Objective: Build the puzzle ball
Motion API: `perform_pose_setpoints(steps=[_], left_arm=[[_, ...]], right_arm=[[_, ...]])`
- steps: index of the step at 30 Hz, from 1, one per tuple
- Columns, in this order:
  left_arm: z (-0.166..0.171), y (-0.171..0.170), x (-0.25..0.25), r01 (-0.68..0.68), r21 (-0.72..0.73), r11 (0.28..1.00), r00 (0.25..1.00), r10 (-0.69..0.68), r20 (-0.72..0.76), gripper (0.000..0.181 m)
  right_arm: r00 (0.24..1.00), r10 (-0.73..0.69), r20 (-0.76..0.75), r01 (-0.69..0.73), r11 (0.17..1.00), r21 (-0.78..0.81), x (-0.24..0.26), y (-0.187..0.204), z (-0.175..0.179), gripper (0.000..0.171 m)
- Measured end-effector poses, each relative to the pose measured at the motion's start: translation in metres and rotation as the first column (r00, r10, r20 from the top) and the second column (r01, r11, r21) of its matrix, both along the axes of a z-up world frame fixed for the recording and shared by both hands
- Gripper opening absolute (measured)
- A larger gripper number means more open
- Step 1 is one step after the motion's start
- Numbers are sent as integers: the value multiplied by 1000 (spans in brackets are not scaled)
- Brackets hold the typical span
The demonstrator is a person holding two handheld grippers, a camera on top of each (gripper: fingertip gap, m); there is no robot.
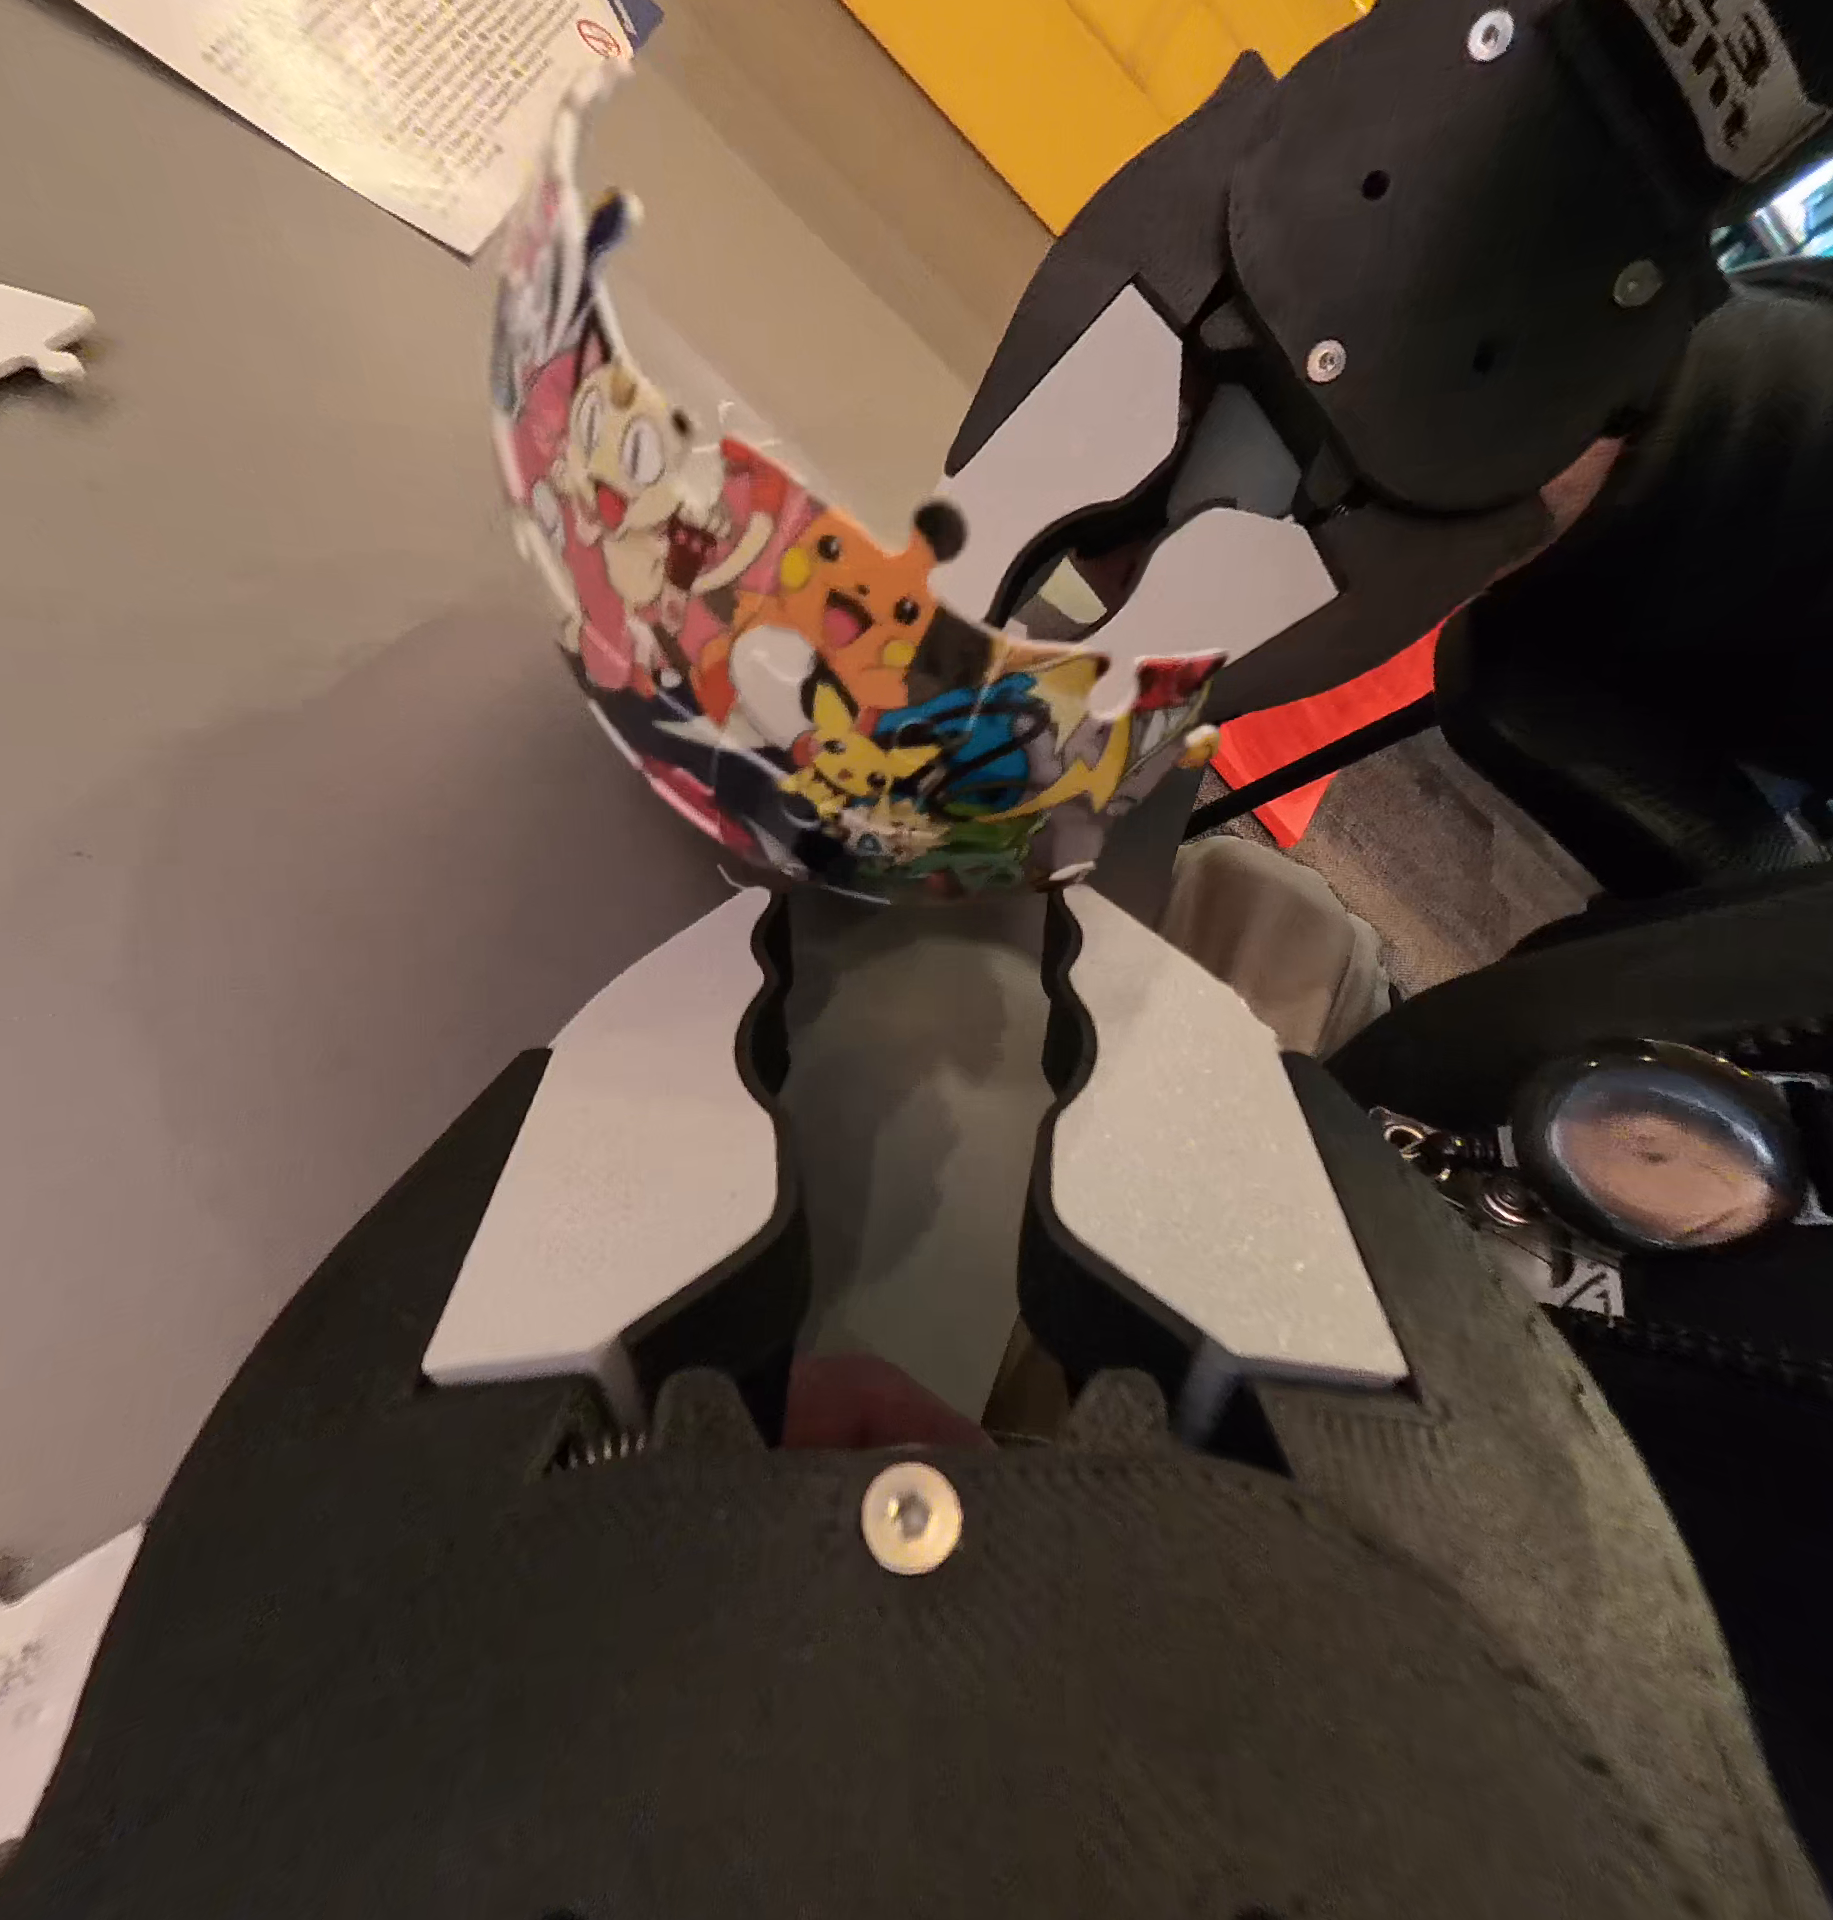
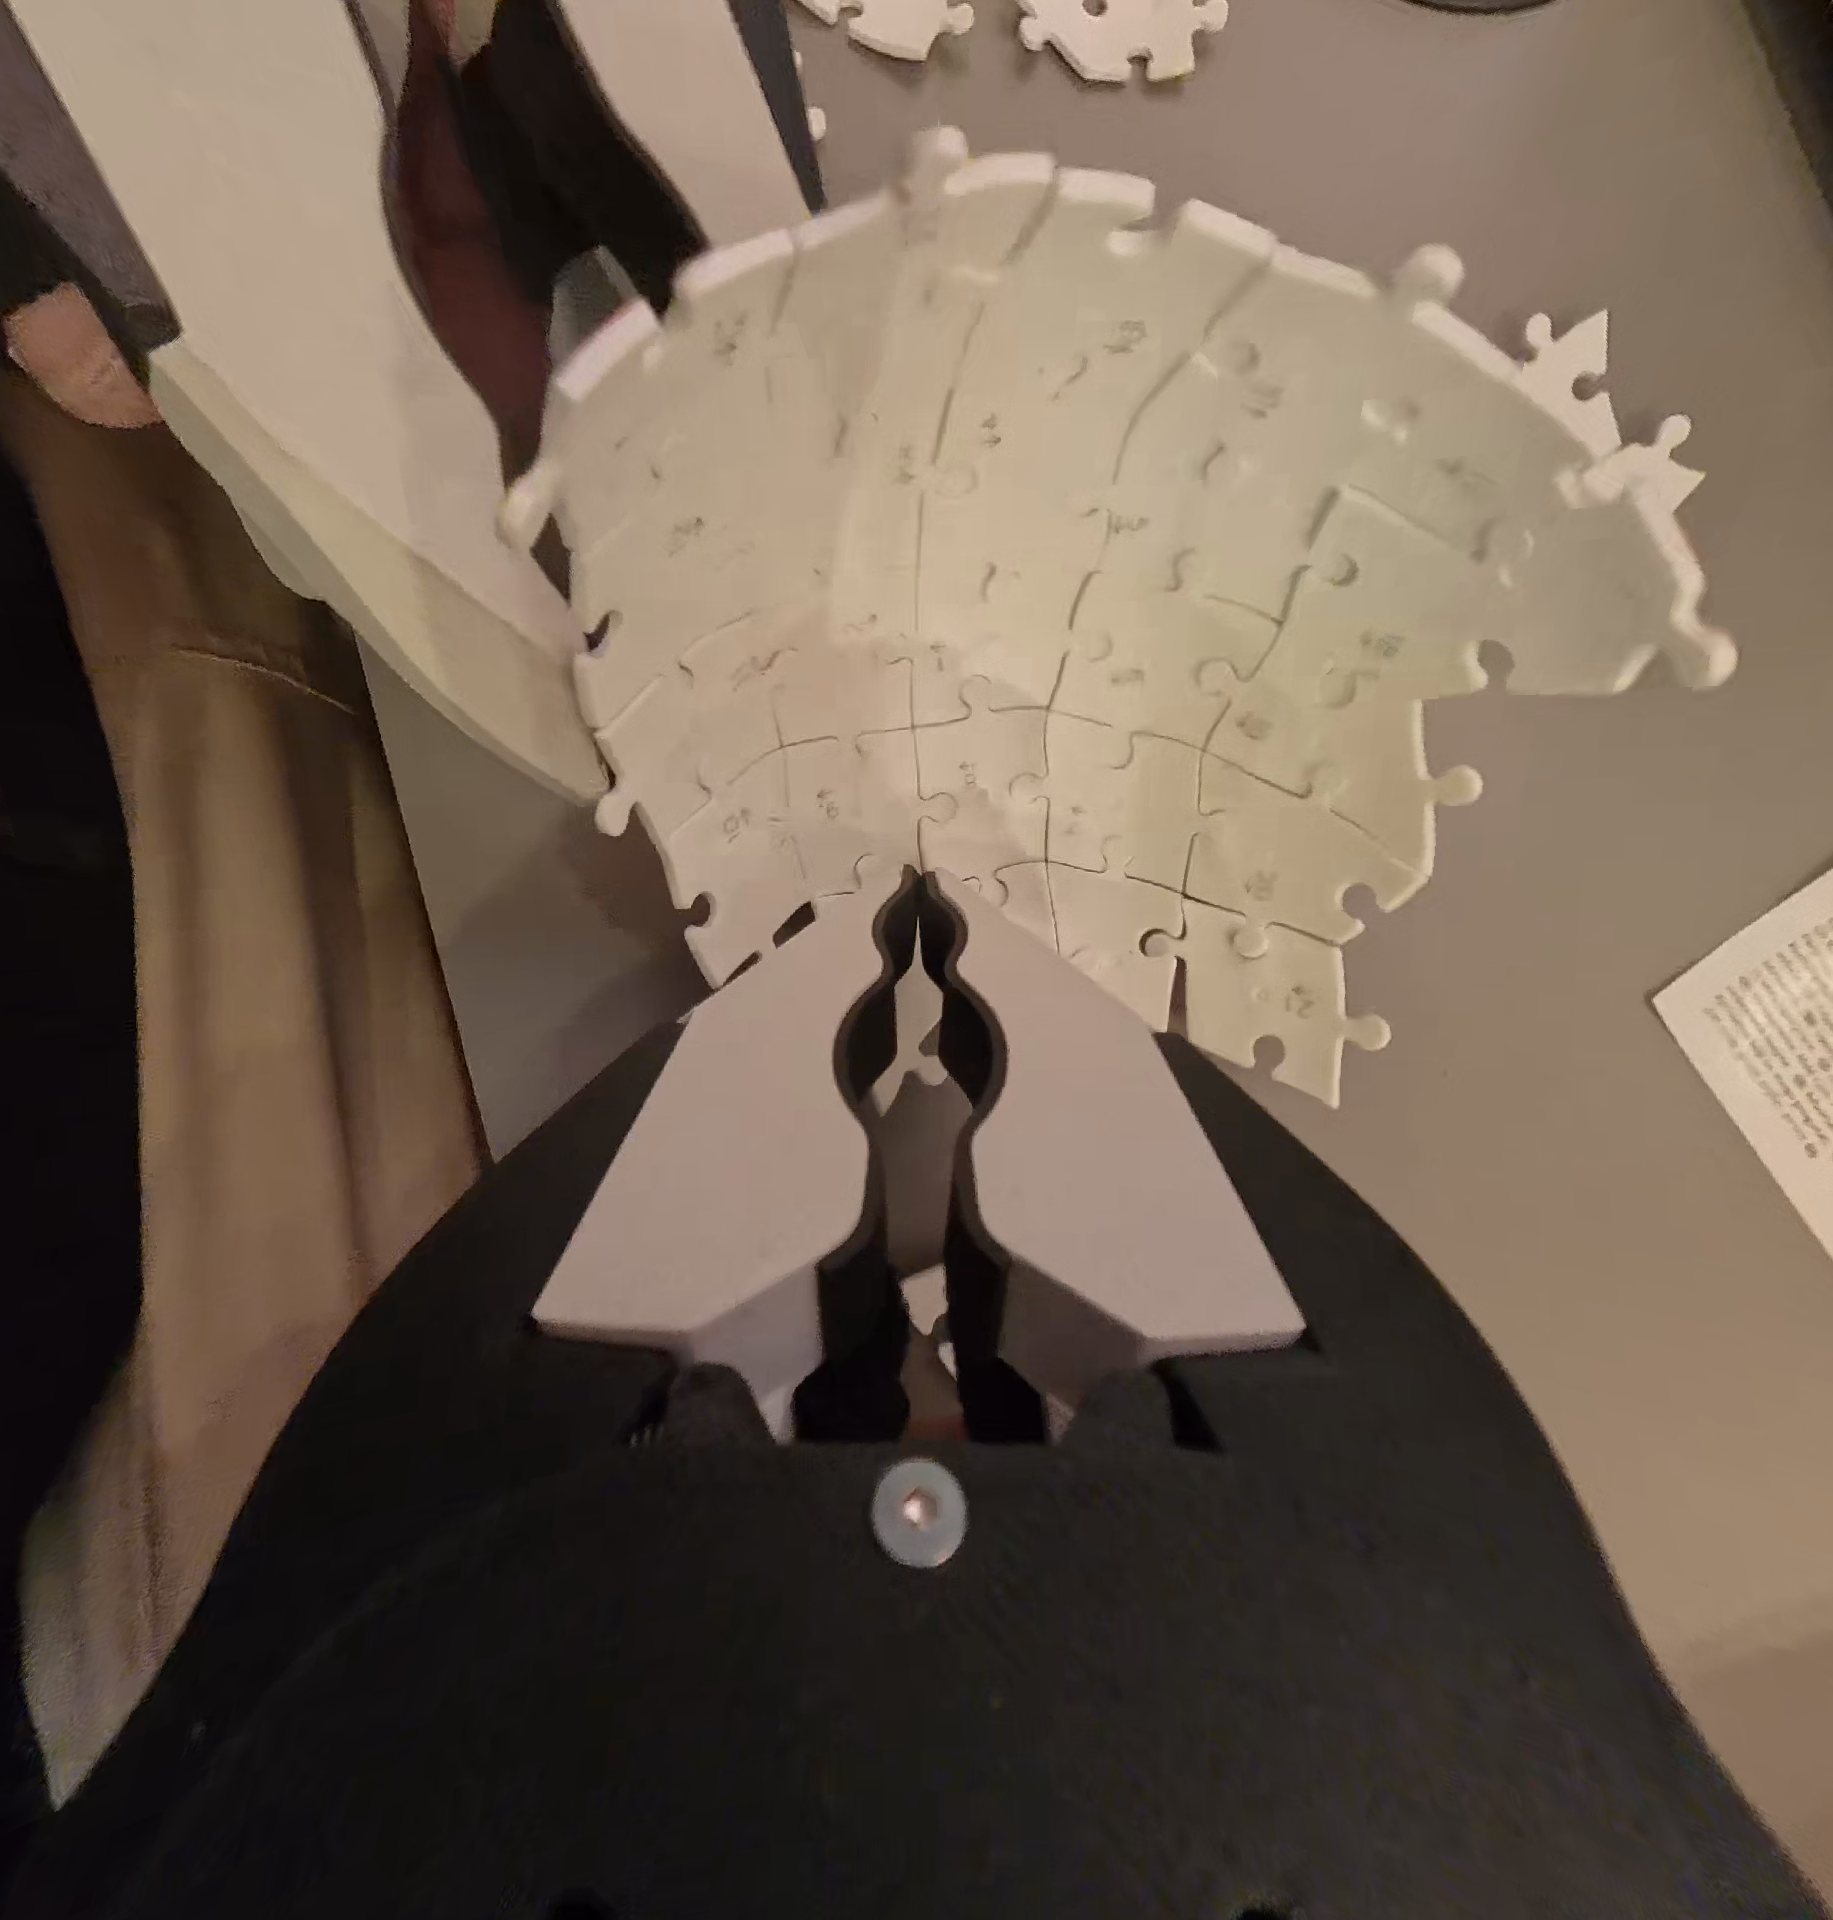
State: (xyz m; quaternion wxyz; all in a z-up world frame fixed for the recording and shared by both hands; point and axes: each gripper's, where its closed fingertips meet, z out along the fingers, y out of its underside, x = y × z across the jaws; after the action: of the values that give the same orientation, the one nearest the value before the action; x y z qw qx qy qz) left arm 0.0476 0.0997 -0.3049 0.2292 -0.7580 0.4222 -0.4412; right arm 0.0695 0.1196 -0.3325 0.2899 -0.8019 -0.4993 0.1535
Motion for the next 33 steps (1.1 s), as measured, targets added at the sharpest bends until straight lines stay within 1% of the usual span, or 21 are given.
perform_pose_setpoints(steps=[3,7,11,14,16,18,23,28,30,33], left_arm=[[0,-1,0,7,-5,1000,1000,-7,-1,46],[-1,-4,1,29,-10,1000,1000,-29,-7,47],[-2,-5,2,40,-12,999,999,-40,-12,48],[-1,-4,1,30,-20,999,1000,-30,2,48],[1,0,0,5,-33,999,1000,-4,18,44],[1,2,-1,-4,-51,999,1000,5,26,44],[1,2,0,3,-50,999,1000,-2,24,44],[1,2,-3,9,-44,999,1000,-8,21,46],[2,2,-5,23,-36,999,1000,-23,17,47],[4,-1,-11,64,-40,997,998,-64,7,48]], right_arm=[[1000,20,0,-20,999,27,0,-1,0,0],[995,61,73,-68,992,102,-1,-1,-1,0],[992,74,102,-89,984,153,-1,-1,-1,0],[995,62,71,-71,990,123,-2,0,0,0],[999,36,6,-36,995,93,-3,3,7,0],[999,23,-47,-20,998,65,-3,3,14,0],[999,37,-18,-37,999,18,6,0,9,0],[996,-19,-84,20,1000,2,13,7,21,0],[997,-41,-72,41,999,9,20,11,22,0],[990,-96,-104,98,995,16,30,18,30,0]])
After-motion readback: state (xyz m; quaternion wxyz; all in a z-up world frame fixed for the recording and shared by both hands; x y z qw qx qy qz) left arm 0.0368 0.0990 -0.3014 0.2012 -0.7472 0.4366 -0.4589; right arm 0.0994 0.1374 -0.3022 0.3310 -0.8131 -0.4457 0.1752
